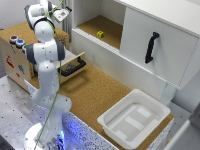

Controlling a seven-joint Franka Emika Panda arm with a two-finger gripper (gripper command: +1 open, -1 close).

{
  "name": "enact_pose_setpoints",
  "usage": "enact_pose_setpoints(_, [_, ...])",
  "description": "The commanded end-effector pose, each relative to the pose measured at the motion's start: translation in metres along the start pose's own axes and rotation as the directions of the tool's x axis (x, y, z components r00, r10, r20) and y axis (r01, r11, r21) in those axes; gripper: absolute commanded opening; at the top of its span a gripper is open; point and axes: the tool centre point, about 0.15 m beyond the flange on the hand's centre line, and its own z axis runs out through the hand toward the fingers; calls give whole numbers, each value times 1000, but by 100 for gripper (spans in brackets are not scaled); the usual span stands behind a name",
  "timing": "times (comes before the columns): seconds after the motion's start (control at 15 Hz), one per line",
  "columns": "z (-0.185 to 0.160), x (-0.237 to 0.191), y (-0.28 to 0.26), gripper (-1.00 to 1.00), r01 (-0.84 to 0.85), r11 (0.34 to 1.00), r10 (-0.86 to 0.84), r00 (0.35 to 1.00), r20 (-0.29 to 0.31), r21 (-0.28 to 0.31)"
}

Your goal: Put the purple object on top of the drawer

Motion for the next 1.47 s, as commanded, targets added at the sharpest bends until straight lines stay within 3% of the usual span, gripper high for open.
enact_pose_setpoints(0.0, [14,24,10,-100,-34,994,21,991,129,104])
enact_pose_setpoints(0.07, [17,25,9,-100,-41,993,27,992,126,110])
enact_pose_setpoints(0.13, [17,26,9,100,-44,993,30,992,126,110])
enact_pose_setpoints(0.4, [4,24,8,100,-51,995,40,991,128,85])
enact_pose_setpoints(0.8, [-51,6,-13,100,-71,997,71,993,89,-3])
enact_pose_setpoints(1.4, [-63,-33,-81,100,-104,994,103,993,58,16])
